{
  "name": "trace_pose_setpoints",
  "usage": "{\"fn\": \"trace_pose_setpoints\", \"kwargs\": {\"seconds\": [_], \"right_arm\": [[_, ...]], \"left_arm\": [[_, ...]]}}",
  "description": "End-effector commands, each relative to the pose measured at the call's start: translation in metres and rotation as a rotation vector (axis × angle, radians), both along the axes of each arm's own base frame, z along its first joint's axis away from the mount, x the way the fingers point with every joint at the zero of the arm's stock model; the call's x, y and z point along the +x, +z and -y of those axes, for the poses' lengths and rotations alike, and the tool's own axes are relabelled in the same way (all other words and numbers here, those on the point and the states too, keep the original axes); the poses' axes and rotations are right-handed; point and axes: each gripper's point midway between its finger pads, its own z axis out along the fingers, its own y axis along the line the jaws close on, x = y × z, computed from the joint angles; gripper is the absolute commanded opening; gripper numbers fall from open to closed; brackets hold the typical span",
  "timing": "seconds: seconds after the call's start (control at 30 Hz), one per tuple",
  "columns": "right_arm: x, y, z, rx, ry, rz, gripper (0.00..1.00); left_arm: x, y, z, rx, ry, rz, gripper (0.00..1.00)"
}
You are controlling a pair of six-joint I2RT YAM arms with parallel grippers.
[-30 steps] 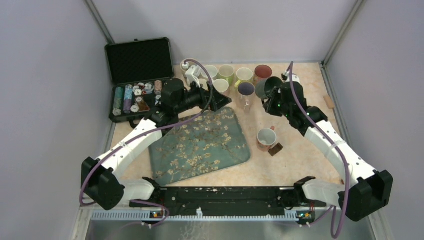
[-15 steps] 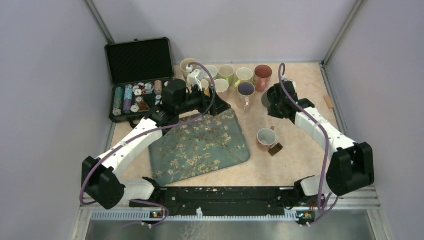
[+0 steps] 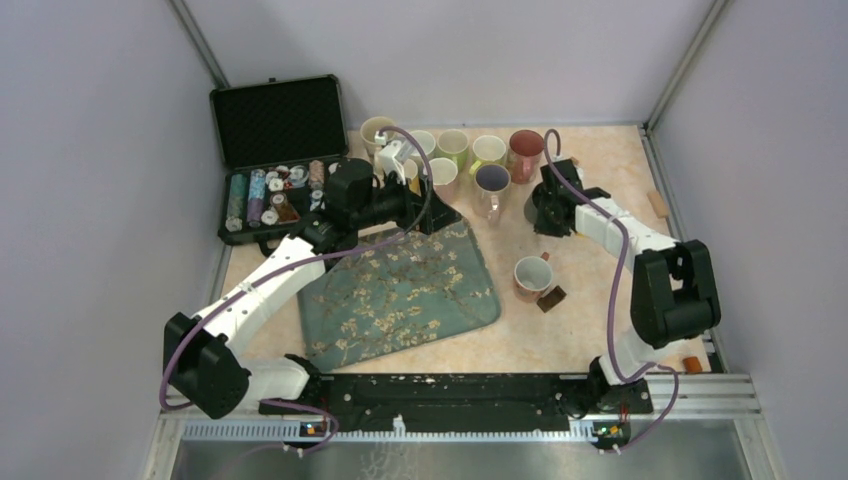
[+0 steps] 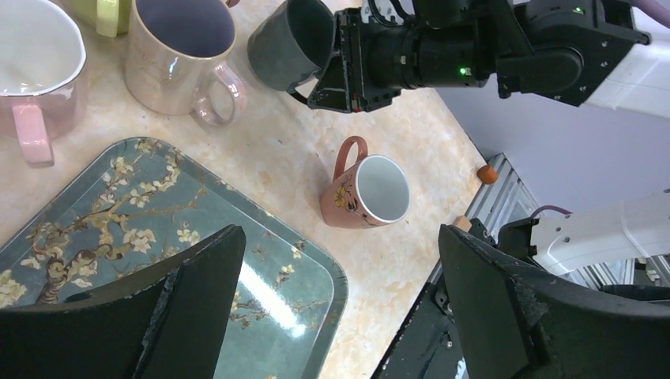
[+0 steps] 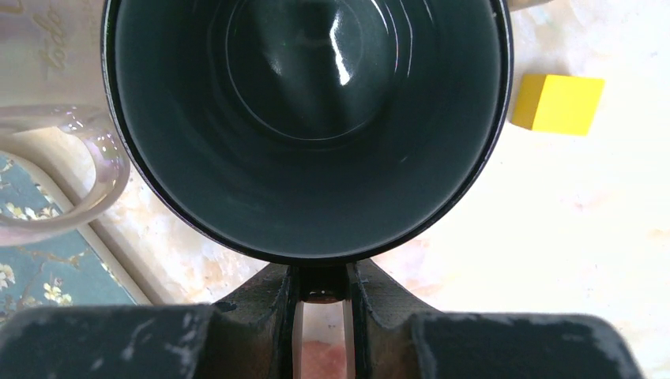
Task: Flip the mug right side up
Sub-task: Place the cup at the center of the board.
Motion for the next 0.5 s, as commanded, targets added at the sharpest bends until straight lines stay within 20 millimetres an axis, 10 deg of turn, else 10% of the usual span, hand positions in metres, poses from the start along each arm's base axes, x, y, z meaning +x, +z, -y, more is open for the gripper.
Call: {"fn": "trace_pose_setpoints", "kwargs": {"seconds": [0.0,0.47], "right_arm": [[0.049,0.039,-0.008,0.028,0.002,0.168,0.00],[0.063,0.025,-0.001,-0.050,-0.009,0.100,0.00]], "left_arm": [[0.001,0.020,0.002,-0.022,-0.022,0.057,0.99],[-0.001,0.017,-0.001,-0.016,-0.019,0.046,0.99]]}}
